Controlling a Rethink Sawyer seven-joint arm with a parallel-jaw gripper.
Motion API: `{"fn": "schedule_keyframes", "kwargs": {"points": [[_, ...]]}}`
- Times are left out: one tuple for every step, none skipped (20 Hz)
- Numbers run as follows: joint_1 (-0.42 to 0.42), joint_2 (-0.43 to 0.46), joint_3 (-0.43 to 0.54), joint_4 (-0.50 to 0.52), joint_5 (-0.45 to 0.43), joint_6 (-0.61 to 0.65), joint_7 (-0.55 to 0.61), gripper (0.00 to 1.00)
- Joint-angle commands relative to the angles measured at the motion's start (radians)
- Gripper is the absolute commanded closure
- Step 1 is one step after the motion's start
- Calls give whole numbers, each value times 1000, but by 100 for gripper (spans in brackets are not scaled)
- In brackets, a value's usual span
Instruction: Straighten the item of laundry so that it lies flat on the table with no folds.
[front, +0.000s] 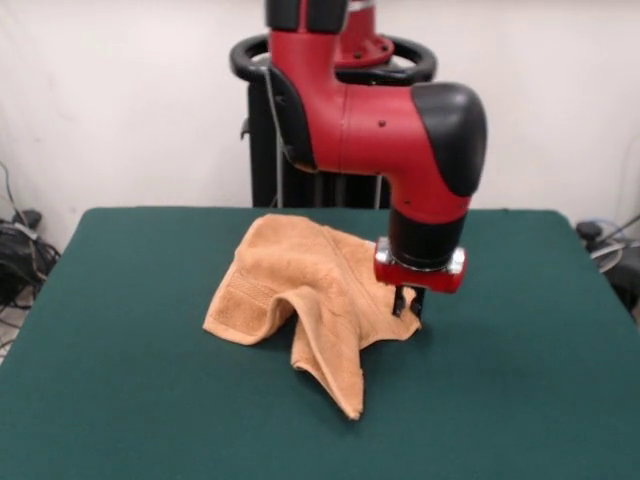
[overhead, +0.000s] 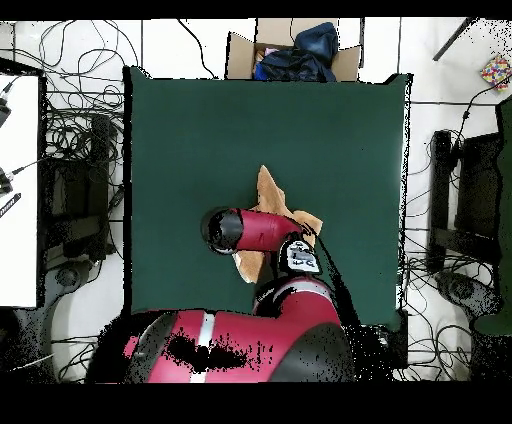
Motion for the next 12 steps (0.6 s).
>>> {"fn": "schedule_keyframes", "kwargs": {"points": [[-126,162,35,-107,4,-143,110,100],[-129,155,36,-103,-1,-134,112,100],[-134,152,40,-101,-11,-135,107,100],[-150,156,60,-93,-11,-138,105,100],[-174,163,93,-76,-10,-153,101,100],[-189,162,121,-53,-3,-160,108,100],[-190,150,136,-27,4,-170,127,100],[-180,124,143,6,16,-178,158,100],[-175,99,160,37,26,-179,179,100],[-167,76,177,67,41,-171,200,100],[-162,60,195,90,54,-168,215,100],[-157,47,213,107,67,-165,228,100]]}}
